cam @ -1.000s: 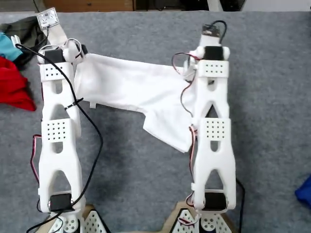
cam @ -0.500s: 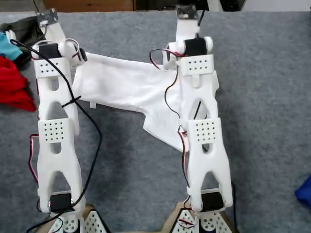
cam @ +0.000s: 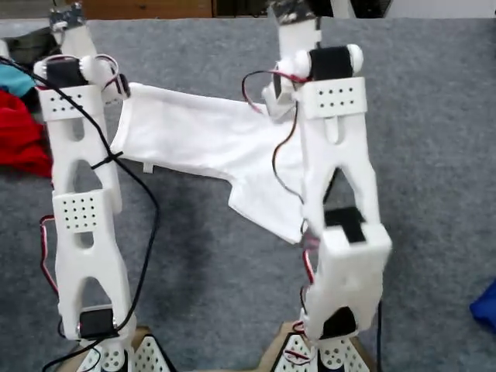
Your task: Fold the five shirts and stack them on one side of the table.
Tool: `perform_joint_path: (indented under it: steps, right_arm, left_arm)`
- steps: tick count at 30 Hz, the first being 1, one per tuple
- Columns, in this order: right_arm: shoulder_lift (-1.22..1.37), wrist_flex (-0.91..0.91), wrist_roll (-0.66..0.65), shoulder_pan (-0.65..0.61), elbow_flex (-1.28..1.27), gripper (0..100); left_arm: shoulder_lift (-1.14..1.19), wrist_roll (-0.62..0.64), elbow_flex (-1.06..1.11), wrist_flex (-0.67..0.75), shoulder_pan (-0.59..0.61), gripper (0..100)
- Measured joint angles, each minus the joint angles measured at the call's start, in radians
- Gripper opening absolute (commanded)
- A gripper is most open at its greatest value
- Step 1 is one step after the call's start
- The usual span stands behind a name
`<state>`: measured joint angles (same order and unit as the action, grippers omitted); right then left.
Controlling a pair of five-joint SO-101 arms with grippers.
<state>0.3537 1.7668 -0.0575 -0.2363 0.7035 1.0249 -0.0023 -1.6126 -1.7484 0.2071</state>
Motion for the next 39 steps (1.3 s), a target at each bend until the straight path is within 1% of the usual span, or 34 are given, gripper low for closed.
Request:
perform_joint_path:
  steps: [3,5,8,12,15,19,23,25,29,31,34,39]
  right_arm:
    - [-0.149,0.0,-0.12,-0.037,-0.209,17.6]
    - [-0.238,0.0,-0.195,-0.055,-0.336,17.6]
    - [-0.361,0.0,-0.287,-0.074,-0.509,17.5]
    - [-0.512,-0.017,-0.376,-0.095,-0.703,17.5]
    - [-0.628,-0.048,-0.417,-0.118,-0.842,17.5]
    - [-0.766,-0.121,-0.43,-0.157,-1.034,17.6]
    - [-0.853,-0.209,-0.433,-0.206,-1.212,17.6]
    - [-0.884,-0.255,-0.459,-0.224,-1.287,17.6]
    - [-0.913,-0.316,-0.554,-0.249,-1.387,17.6]
    - [-0.913,-0.348,-0.582,-0.249,-1.409,17.6]
    - [-0.905,-0.397,-0.594,-0.249,-1.413,17.7]
    - [-0.798,-0.488,-0.592,-0.249,-1.413,17.8]
  left_arm:
    - [-0.049,0.0,0.003,0.0,0.0,18]
    - [-0.098,0.0,0.048,0.0,0.0,18]
    - [-0.19,0.0,0.203,0.0,0.0,18]
    - [-0.35,0.0,0.494,0.0,0.0,18]
    - [-0.5,0.0,0.681,0.0,-0.011,18]
    - [-0.729,-0.003,0.899,0.0,-0.017,18]
    - [-0.964,-0.028,1.131,0.0,-0.038,18]
    - [-1.085,-0.032,1.26,0.0,-0.054,18]
    - [-1.335,-0.063,1.508,0.0,-0.066,18]
    - [-1.459,-0.074,1.611,0.015,-0.066,18]
    - [-1.631,-0.078,1.735,0.049,-0.066,18]
    - [-1.829,-0.15,1.896,0.075,-0.066,18]
